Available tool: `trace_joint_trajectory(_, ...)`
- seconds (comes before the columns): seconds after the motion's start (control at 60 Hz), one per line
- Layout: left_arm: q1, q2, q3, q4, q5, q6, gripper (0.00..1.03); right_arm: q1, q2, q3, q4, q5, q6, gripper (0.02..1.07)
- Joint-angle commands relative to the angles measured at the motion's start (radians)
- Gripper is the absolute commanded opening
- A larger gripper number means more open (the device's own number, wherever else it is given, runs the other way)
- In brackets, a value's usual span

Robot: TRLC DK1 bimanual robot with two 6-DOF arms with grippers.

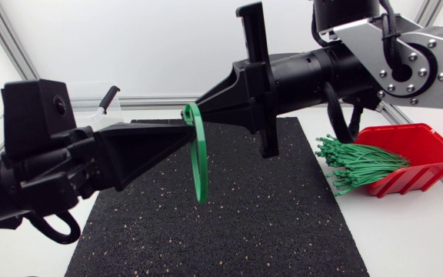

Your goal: Take a green cable tie from the red box, thread the tail through the head to close it, then place it in the transparent bin on the left.

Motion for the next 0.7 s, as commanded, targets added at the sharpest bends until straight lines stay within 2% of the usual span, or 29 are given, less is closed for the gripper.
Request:
trace_joint_trajectory(0.0, -0.012, -0.01, 0.025, 0.039, 0.046, 0.0, 0.04, -0.014, 0.019, -0.031, 0.003, 0.05, 0.016, 0.08)
trace_joint_trajectory(0.167, -0.004, 0.005, 0.031, 0.021, 0.046, 0.0, 0.04, 0.006, -0.044, -0.017, -0.011, 0.048, 0.017, 0.09)
trace_joint_trajectory(0.267, 0.005, 0.01, 0.036, 0.01, 0.046, 0.0, 0.04, 0.013, -0.078, -0.016, -0.013, 0.041, 0.016, 0.29)
trace_joint_trajectory(0.35, 0.011, 0.017, 0.047, -0.012, 0.046, -0.006, 0.04, 0.01, -0.095, -0.017, -0.013, 0.042, 0.016, 0.31)
trace_joint_trajectory(0.467, 0.027, 0.03, 0.061, -0.038, 0.046, -0.009, 0.04, -0.017, -0.101, -0.037, 0.019, 0.042, 0.016, 0.6)
trace_joint_trajectory(0.567, 0.036, 0.031, 0.07, -0.07, 0.044, -0.011, 0.04, -0.046, -0.081, -0.048, 0.029, 0.048, -0.002, 0.7)
trace_joint_trajectory(0.683, 0.038, 0.031, 0.091, -0.124, 0.032, -0.003, 0.04, -0.08, -0.037, -0.048, 0.007, 0.062, -0.064, 0.9)
